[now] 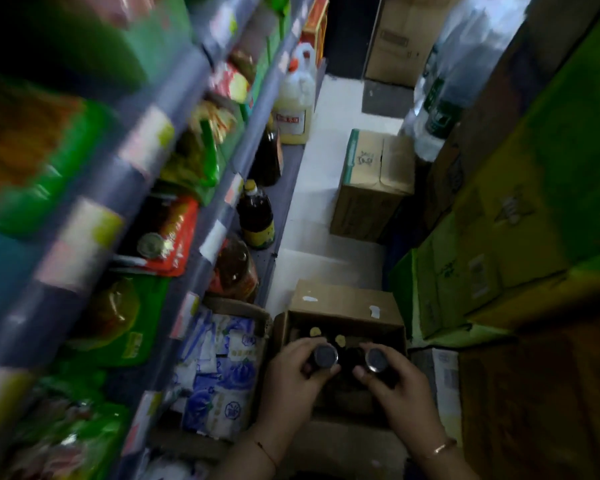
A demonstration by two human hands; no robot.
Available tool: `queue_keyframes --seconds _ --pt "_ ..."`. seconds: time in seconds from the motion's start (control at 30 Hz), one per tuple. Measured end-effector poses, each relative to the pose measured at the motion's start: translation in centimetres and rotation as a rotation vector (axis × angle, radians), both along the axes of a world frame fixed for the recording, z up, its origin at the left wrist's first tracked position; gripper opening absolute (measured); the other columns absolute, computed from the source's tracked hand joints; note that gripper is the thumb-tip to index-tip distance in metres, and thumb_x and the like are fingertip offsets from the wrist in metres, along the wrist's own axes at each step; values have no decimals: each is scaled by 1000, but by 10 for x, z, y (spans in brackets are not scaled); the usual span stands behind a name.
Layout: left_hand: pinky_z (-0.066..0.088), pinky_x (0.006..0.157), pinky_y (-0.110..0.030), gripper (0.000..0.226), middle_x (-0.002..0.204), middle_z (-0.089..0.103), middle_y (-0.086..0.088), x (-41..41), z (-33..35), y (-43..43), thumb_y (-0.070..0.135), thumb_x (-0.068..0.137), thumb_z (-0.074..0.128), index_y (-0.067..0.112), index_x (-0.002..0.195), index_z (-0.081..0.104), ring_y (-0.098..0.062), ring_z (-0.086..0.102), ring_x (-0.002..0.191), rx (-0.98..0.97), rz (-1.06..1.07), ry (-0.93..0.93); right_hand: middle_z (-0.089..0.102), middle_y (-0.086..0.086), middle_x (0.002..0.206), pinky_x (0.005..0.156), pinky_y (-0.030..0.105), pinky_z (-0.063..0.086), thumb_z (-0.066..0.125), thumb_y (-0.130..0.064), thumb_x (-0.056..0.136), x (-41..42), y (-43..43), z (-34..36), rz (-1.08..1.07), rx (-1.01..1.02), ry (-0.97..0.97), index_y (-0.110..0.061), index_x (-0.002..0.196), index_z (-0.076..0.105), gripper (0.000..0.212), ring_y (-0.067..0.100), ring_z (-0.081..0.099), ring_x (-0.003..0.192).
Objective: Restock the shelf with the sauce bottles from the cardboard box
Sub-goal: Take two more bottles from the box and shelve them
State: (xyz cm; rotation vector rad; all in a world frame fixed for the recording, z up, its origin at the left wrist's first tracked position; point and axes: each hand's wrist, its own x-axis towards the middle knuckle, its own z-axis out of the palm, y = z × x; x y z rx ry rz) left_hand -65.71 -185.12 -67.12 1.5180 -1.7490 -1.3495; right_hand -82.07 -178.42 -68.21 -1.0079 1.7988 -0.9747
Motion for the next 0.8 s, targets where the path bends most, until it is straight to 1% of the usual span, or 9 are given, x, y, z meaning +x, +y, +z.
queue_keyframes --seconds 0.1,0.17,0.2,0.27,0.37,0.47,0.5,0.63,0.8 --pt "40 78 1 29 100 65 18 10 99 -3 25 73 78 37 96 65 14 56 95 -82 34 48 67 -27 103 81 3 43 83 -23 66 10 -9 105 -10 -79 -9 -45 93 68 38 -7 62 97" --pt "39 76 2 25 90 68 22 18 160 -7 41 65 75 30 86 72 18 57 90 -209 77 57 69 -30 96 85 4 43 81 -59 51 18 -14 172 -56 -127 -57 -54 88 66 40 -9 63 94" --pt "37 75 3 34 87 67 29 22 189 -10 47 60 71 27 87 72 19 56 87 -276 104 60 71 -28 93 86 6 43 75 -74 43 21 -16 202 -78 -167 -71 -53 86 68 48 -7 64 93" --pt "35 76 5 48 89 58 47 29 247 -17 51 58 68 27 99 64 16 53 81 -406 127 37 74 -18 92 83 12 48 72 -80 34 25 -23 260 -106 -263 -100 -47 85 71 62 2 68 91" --pt "35 78 2 35 81 57 39 41 326 -26 51 62 69 24 84 72 18 50 85 -616 109 48 76 -11 92 85 23 52 78 -65 44 38 -33 344 -80 -369 -164 -39 88 73 52 5 68 92" --pt "42 81 -7 36 89 63 26 52 394 -27 51 65 72 25 90 74 12 56 95 -610 176 123 75 -15 88 72 9 49 76 -27 69 56 -44 418 -6 -498 -198 -30 81 75 12 -3 67 84" --pt "45 84 -14 34 92 66 20 55 413 -26 48 67 74 25 92 73 7 59 96 -603 179 138 75 -16 87 70 8 49 73 -21 72 61 -49 439 10 -547 -196 -28 80 74 11 -4 66 82" --pt "53 83 -32 25 96 70 10 69 472 -29 39 75 72 23 95 73 -4 64 95 -670 182 158 75 -15 94 73 9 49 67 -25 73 78 -64 493 61 -686 -196 -17 96 71 25 -2 67 88" --pt "50 79 -18 17 94 72 10 82 526 -32 27 77 76 21 93 74 2 64 91 -738 292 229 73 -2 90 72 18 52 65 -21 81 94 -91 539 177 -774 -250 -10 98 68 21 6 66 85"
